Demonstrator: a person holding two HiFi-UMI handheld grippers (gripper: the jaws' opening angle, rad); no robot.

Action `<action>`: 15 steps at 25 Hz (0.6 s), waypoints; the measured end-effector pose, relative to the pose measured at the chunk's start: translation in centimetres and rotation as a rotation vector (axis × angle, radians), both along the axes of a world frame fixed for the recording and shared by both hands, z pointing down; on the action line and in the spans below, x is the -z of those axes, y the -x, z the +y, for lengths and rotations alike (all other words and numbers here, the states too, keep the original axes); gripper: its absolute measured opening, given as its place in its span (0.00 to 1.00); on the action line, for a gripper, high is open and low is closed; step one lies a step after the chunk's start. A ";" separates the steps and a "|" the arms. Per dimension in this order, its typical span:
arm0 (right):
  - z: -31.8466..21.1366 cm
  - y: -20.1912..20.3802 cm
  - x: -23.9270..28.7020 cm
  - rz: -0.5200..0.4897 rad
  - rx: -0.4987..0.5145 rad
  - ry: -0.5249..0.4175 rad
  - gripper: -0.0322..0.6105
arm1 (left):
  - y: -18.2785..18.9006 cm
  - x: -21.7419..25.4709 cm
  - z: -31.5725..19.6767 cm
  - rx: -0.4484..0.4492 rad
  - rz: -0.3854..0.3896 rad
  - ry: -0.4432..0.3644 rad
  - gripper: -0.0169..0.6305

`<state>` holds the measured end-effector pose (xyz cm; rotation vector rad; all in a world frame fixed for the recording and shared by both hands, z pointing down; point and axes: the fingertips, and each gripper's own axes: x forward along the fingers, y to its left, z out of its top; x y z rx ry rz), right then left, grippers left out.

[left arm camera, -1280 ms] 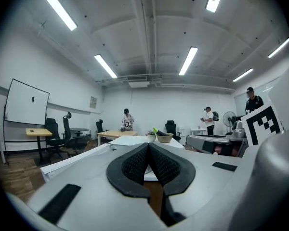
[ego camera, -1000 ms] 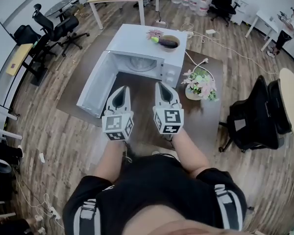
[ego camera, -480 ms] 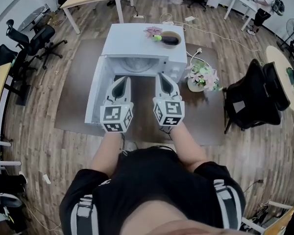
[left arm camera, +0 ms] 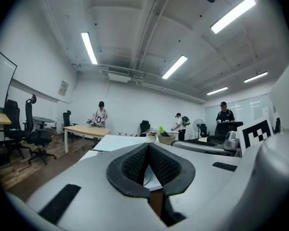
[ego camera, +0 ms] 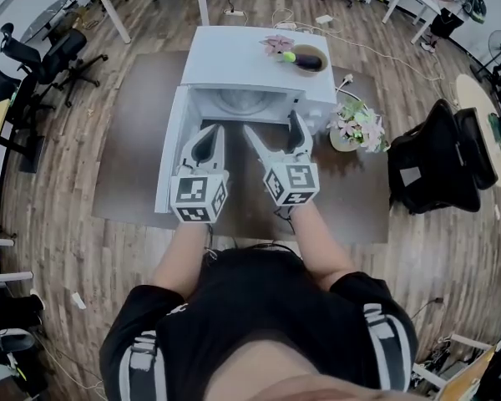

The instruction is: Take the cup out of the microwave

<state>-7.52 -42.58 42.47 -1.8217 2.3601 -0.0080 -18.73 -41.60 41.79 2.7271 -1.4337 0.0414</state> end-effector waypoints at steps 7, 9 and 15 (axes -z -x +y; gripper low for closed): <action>-3.3 1.4 -4.3 0.032 0.003 0.096 0.94 | 0.5 -1.1 -0.6 0.012 -0.001 0.015 0.03; -4.6 1.8 -5.9 0.049 -0.005 0.121 0.94 | 0.9 -1.5 -0.8 0.025 -0.004 0.025 0.03; -10.1 3.1 -10.8 0.103 -0.041 0.199 0.94 | 2.9 -3.5 -1.7 0.068 -0.020 0.065 0.03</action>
